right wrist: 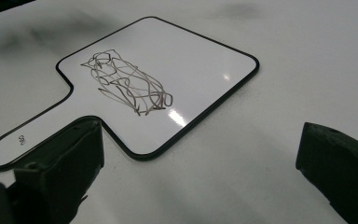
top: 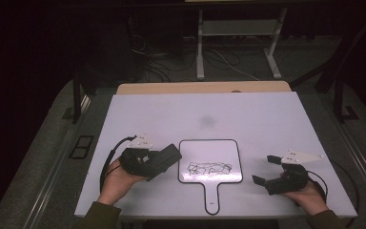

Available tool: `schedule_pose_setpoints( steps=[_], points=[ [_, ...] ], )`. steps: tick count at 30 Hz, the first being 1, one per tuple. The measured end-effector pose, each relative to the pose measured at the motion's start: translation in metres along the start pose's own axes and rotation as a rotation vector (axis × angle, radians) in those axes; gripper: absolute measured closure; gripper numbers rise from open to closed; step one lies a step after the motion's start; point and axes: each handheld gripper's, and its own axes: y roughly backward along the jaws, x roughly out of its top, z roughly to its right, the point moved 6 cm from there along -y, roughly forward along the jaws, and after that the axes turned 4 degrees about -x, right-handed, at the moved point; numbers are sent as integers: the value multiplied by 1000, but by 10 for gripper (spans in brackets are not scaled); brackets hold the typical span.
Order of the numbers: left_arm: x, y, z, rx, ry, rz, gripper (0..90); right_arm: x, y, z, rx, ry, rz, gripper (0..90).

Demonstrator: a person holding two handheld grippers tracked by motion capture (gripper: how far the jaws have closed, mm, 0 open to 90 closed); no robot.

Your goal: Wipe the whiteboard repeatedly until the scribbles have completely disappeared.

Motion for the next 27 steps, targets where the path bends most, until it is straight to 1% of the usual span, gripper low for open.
schedule_pose_setpoints(
  steps=[2, 6, 12, 14, 20, 26, 27],
  points=[
    [3, -2, -1, -9, -1, 5, 395, 0, 0, 0, 0, 0, 1, 0],
    [5, -4, -3, -10, -3, -1, 396, 0, 0, 0, -1, -4, 0, 0],
    [12, -9, -5, -17, -8, 5, 396, 0, 0, 0, 1, -1, 1, 0],
    [14, -12, -5, -29, -3, 5, 396, 0, 0, 0, 2, -6, 3, 0],
    [18, -16, -5, -44, -4, 6, 396, 0, 0, -1, 3, -2, 2, 0],
    [24, -22, -6, -49, -15, 4, 396, 0, 0, -1, 3, -3, -1, 0],
    [26, -24, -5, -46, -24, 3, 396, 0, -1, -1, 3, -3, -1, 0]
  ],
)
